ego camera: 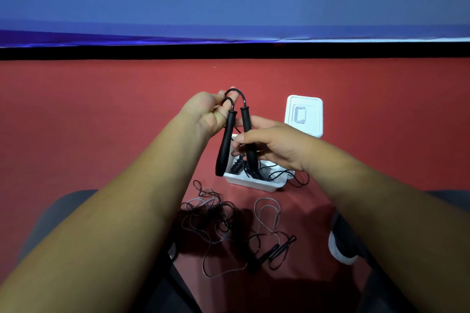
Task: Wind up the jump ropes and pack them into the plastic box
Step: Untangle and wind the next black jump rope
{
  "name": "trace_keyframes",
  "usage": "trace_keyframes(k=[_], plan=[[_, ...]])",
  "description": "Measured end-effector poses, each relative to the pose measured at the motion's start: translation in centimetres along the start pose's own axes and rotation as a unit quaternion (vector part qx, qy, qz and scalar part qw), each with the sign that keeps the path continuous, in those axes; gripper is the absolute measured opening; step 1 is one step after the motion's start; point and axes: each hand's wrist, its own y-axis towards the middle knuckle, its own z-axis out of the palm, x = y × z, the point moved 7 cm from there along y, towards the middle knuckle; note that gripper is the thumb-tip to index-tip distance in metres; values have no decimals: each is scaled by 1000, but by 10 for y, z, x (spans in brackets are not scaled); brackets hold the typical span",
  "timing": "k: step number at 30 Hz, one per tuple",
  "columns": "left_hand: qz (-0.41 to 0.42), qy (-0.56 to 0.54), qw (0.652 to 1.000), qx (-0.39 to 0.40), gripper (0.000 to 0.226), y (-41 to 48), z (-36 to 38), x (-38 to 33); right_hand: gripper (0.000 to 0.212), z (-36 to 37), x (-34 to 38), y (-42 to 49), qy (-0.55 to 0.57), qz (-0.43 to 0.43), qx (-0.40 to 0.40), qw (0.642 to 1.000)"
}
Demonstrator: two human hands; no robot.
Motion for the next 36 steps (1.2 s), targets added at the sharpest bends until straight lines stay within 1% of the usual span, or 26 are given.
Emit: trace_keyframes(k=[5, 7, 9, 13, 16, 18, 19, 20, 22, 24, 26, 27, 28, 29, 30, 31, 32, 33, 35, 36], plan=[[3, -37, 999, -6, 14, -5, 2, -1, 34, 4, -1, 4, 22, -1, -29, 999], [8, -36, 999, -8, 13, -5, 1, -3, 23, 4, 1, 4, 35, -4, -36, 999], [8, -35, 999, -8, 12, -4, 0, -4, 16, 1, 2, 4, 48, -1, -54, 997], [6, -23, 1000, -4, 13, -4, 1, -3, 19, 3, 2, 4, 34, 16, -36, 999], [8, 16, 1000, -12, 13, -5, 0, -4, 17, 5, 0, 3, 20, 34, -34, 999], [7, 78, 997, -21, 10, -6, -4, -6, 17, 3, -1, 3, 9, 41, -36, 998], [5, 126, 991, -32, 8, -5, -6, -7, 18, 2, -1, 2, -4, 43, -37, 998], [-2, 186, 981, -45, 10, -6, -9, -7, 18, -1, 1, 1, -26, 44, -43, 998], [-36, 313, 946, -76, 29, -9, -17, -8, 16, -7, 6, -2, -87, 44, -62, 993], [-78, 415, 900, -111, 46, -14, -26, -7, 15, -13, 11, -6, -141, 44, -76, 986], [-103, 511, 843, -134, 56, -19, -34, -7, 13, -18, 14, -8, -167, 41, -80, 982], [-82, 581, 801, -117, 57, -18, -32, -9, 11, -20, 15, -9, -171, 40, -77, 982], [-35, 648, 756, -80, 58, -13, -27, -12, 10, -21, 16, -10, -167, 42, -72, 982], [16, 692, 721, -22, 63, -7, -17, -13, 10, -23, 17, -11, -161, 44, -70, 983], [56, 713, 697, 46, 69, -7, -6, -9, 10, -23, 19, -13, -157, 46, -70, 984], [73, 714, 689, 105, 68, -10, 3, -4, 12, -24, 22, -15, -158, 49, -74, 983], [80, 705, 689, 149, 58, -17, 10, 2, 14, -25, 24, -18, -158, 53, -79, 983], [88, 695, 693, 171, 43, -19, 15, 5, 19, -26, 26, -20, -156, 56, -83, 983], [105, 680, 705, 174, 17, -21, 19, 8, 34, -31, 28, -21, -157, 57, -83, 983], [110, 670, 716, 166, 12, -21, 20, 9, 37, -34, 28, -21, -172, 61, -88, 979]])
